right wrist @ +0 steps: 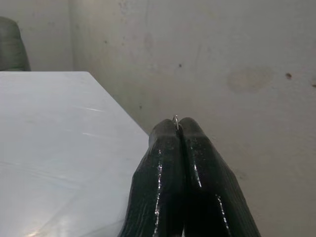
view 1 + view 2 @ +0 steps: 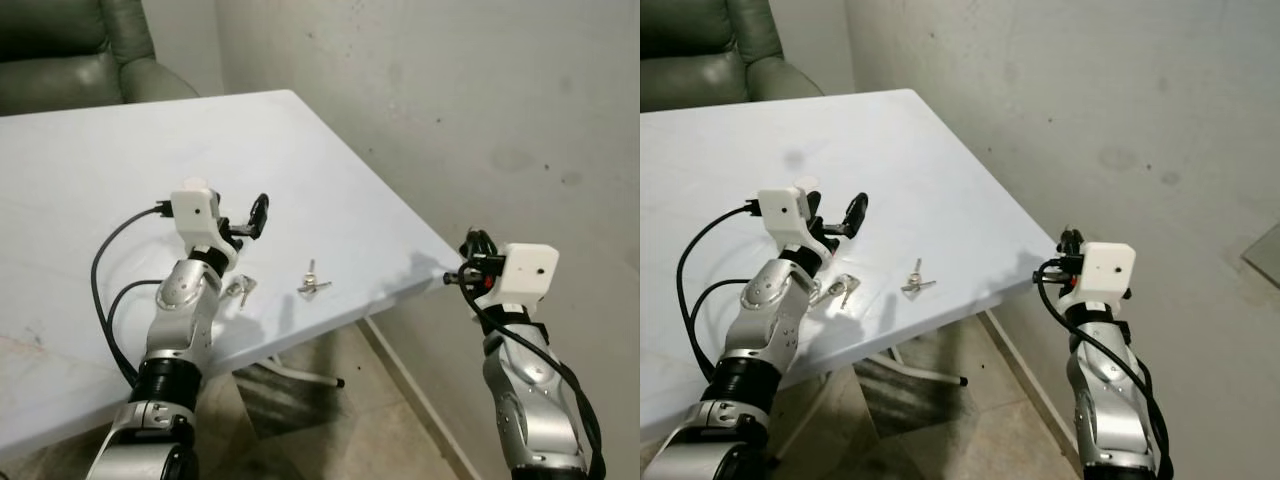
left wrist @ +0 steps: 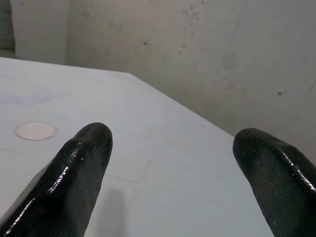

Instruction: Hang keys on a hook

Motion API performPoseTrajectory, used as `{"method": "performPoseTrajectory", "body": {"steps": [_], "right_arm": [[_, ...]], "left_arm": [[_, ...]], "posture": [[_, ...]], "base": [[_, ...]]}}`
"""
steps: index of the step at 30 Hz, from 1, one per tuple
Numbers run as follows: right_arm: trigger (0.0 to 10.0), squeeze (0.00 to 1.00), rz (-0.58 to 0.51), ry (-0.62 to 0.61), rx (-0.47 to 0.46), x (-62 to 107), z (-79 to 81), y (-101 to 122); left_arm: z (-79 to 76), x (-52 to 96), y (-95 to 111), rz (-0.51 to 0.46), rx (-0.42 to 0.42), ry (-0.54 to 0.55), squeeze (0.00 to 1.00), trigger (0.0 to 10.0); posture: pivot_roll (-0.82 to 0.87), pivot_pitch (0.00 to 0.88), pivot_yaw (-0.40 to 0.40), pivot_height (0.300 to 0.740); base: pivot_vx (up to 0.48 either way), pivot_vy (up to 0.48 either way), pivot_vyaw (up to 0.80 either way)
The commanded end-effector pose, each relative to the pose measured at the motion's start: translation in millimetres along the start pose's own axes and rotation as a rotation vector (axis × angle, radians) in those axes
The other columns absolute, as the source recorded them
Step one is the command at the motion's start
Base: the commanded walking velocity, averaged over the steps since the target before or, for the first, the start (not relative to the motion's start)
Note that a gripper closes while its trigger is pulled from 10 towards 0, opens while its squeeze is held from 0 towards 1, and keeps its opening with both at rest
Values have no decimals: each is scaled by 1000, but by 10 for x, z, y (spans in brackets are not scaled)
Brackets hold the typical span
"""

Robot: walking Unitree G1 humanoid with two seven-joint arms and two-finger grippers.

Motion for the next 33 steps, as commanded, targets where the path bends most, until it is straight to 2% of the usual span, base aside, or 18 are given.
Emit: {"method": "performPoseTrajectory", "body": {"steps": [1, 16, 21, 25, 33], "right_arm": [[10000, 0, 1, 13, -2, 0, 52, 4], [10000, 0, -3, 17, 7, -16, 69, 18], [10000, 0, -14, 27, 7, -9, 83, 41], [10000, 0, -24, 47, 4, 4, 111, 54], [10000, 0, -33, 55, 5, -2, 127, 70]], "left_arm": [[55, -6, 24, 3, -6, 18, 0, 10000], [89, -25, -16, 38, -35, 51, 0, 10000], [56, -20, -32, 46, -46, 28, 0, 10000], [-46, -10, -26, 41, -83, -42, 0, 10000], [-49, -11, -10, 32, -82, -52, 0, 10000]], "posture": [[-29, 5, -50, 740], [-29, 4, -53, 740], [-30, 2, -56, 740], [-30, 2, -56, 740], [-26, 0, -57, 740]], "base": [[0, 0, -775], [0, 0, -777], [0, 0, 0], [0, 0, 0], [0, 0, 0]]}}
Point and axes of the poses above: a point about 5 cm out from each wrist's last joint towards the gripper, its own x axis pointing back from the gripper into the wrist, its own y axis along the axis of the wrist's last joint, z = x × y, the point moved 4 cm from there along -x, pointing out of the wrist towards the gripper, and after that the axes turned 2 degrees about -x, right-handed, at the moved point
